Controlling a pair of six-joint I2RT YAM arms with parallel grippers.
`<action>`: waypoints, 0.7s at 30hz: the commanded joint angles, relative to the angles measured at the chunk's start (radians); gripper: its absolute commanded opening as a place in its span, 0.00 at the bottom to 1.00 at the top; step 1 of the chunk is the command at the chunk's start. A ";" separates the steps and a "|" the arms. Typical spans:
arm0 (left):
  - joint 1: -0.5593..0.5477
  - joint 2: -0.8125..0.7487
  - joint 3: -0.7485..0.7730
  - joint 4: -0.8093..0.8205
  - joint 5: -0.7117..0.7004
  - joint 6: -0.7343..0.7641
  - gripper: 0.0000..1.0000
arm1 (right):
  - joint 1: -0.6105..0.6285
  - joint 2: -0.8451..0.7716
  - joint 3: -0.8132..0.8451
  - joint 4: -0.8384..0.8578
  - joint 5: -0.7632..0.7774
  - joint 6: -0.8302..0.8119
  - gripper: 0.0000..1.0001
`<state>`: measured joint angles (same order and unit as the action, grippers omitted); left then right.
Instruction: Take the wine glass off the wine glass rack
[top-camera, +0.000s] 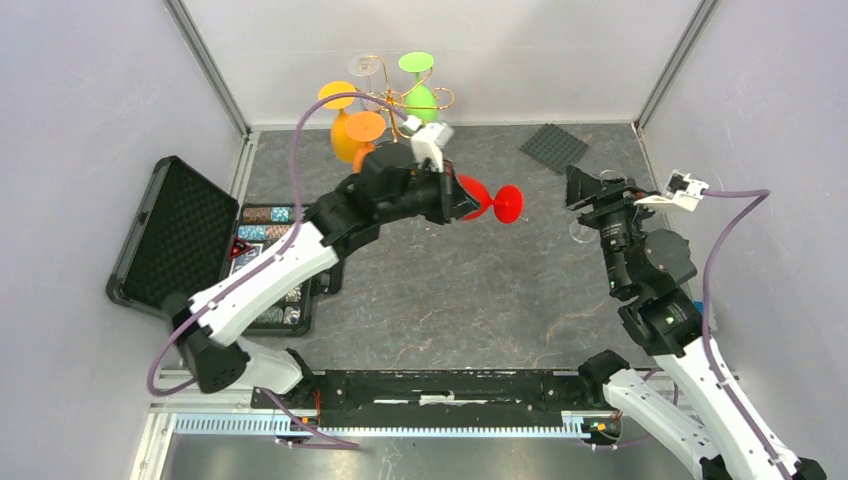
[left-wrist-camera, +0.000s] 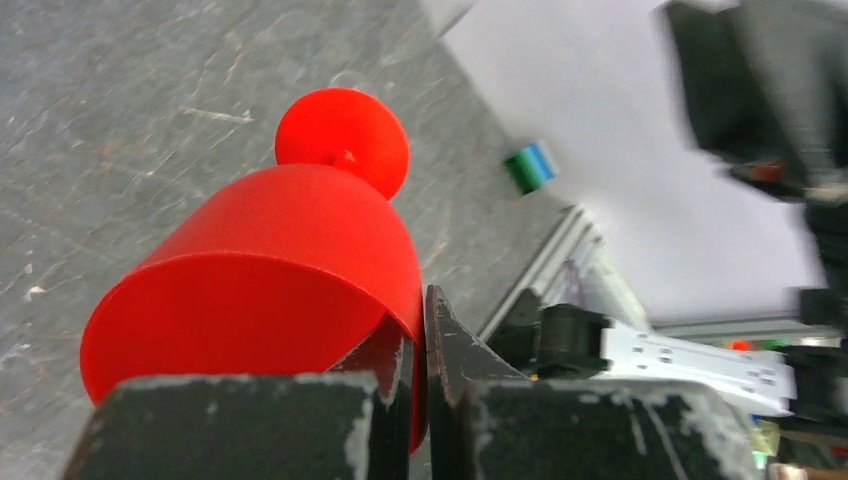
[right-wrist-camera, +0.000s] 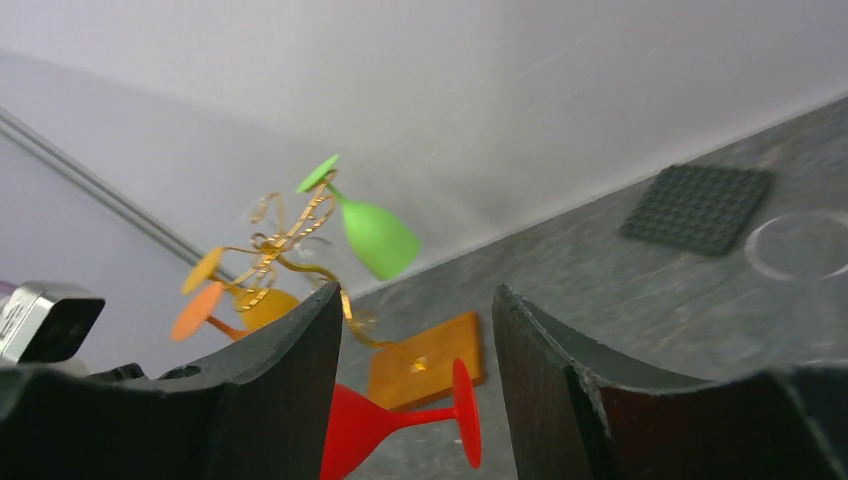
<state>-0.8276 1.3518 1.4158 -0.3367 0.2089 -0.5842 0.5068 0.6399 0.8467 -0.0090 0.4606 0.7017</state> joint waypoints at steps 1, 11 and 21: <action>-0.083 0.187 0.181 -0.243 -0.199 0.179 0.02 | -0.001 0.002 0.125 -0.189 0.084 -0.314 0.61; -0.151 0.722 0.774 -0.618 -0.310 0.302 0.02 | -0.001 -0.090 0.136 -0.446 0.335 -0.430 0.61; -0.146 0.904 0.919 -0.772 -0.402 0.344 0.02 | -0.001 -0.161 0.057 -0.519 0.325 -0.394 0.62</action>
<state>-0.9783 2.2475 2.2787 -1.0321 -0.1162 -0.3054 0.5068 0.4892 0.9295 -0.4911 0.7685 0.3088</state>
